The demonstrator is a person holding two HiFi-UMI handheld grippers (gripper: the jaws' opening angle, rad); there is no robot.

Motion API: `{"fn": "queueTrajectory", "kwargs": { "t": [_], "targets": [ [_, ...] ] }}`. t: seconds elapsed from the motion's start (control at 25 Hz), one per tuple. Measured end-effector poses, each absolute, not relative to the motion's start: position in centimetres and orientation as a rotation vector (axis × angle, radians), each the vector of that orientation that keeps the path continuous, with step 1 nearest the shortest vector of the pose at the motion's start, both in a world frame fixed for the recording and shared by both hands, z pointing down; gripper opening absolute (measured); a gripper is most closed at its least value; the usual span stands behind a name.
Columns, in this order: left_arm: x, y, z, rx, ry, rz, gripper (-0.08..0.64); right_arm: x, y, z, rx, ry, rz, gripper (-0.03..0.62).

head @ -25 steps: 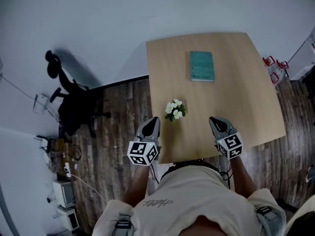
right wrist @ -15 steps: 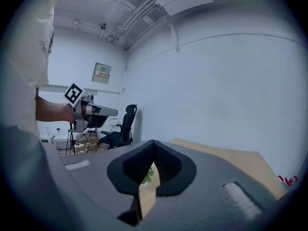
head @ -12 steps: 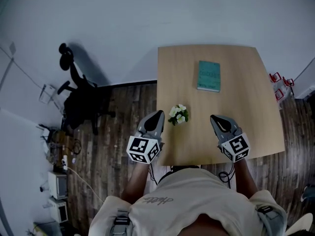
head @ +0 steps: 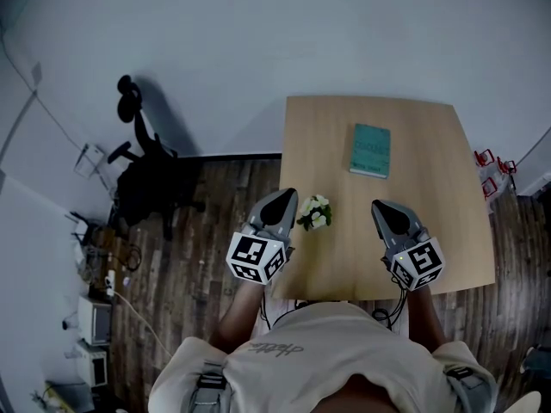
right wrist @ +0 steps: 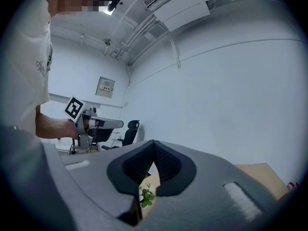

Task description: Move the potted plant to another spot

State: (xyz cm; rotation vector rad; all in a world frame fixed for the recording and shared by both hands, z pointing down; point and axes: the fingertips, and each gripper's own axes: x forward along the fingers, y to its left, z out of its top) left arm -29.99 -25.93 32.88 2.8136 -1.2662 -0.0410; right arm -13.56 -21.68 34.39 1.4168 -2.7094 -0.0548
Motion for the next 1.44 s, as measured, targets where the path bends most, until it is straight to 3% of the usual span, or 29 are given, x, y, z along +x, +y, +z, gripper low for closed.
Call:
{"fn": "queueTrajectory", "kwargs": {
  "t": [1.44],
  "targets": [
    [-28.8, -27.2, 36.4, 2.8, -1.186, 0.001, 0.017, -11.2, -22.0, 36.3, 1.534, -2.654, 0.036, 0.002]
  ]
}}
